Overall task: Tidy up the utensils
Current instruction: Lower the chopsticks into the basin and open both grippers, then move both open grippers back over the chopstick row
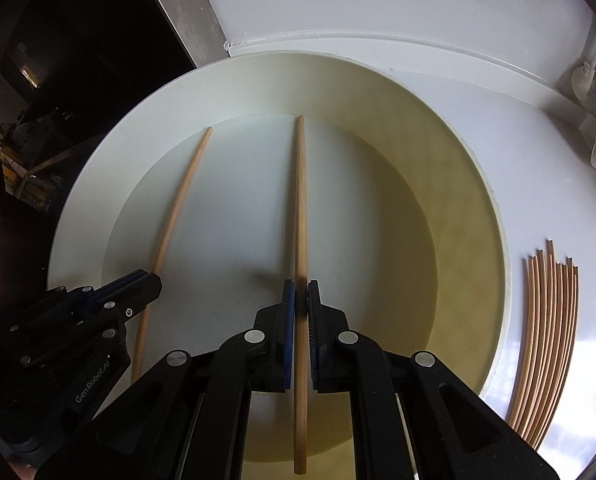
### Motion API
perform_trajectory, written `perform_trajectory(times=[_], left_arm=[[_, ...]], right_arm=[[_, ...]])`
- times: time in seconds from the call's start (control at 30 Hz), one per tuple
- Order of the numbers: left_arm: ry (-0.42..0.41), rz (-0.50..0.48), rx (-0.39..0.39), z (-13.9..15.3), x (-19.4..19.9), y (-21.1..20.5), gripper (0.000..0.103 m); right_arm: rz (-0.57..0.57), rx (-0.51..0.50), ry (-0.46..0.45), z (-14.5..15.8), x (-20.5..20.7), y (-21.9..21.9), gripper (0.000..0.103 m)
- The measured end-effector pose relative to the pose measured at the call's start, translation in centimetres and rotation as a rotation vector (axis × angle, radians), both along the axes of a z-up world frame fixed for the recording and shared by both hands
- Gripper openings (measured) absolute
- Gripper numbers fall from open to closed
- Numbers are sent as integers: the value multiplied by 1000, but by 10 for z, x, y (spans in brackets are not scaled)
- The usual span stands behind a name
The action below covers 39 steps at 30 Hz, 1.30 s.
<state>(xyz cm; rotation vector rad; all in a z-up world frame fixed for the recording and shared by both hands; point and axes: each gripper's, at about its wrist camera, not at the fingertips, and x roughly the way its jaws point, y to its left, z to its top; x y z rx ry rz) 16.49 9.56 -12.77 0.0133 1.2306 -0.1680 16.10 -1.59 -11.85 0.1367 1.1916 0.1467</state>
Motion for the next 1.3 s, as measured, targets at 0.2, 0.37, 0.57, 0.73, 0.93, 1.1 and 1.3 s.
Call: perform_trajectory(times=[0.2, 0.37, 0.57, 0.73, 0.93, 1.1, 1.3], left_arm=[[-68, 34, 10, 20, -10, 9, 56], [-133, 58, 25, 43, -17, 13, 66], [-168, 78, 34, 59, -34, 18, 78], [-166, 67, 17, 67, -53, 13, 78], [-195, 50, 14, 81, -75, 4, 83], [-205, 31, -1, 88, -90, -12, 83], [-200, -8, -12, 88, -103, -46, 85]], right_arm=[[-15, -29, -42, 12, -2, -2, 22], [-25, -34, -85, 26, -13, -10, 33], [-42, -29, -123, 40, -37, -20, 45], [-49, -14, -113, 50, -69, -35, 52], [-72, -9, -115, 53, -94, -49, 55], [-108, -9, -111, 55, -115, -73, 56], [-150, -13, -108, 55, -140, -109, 57]])
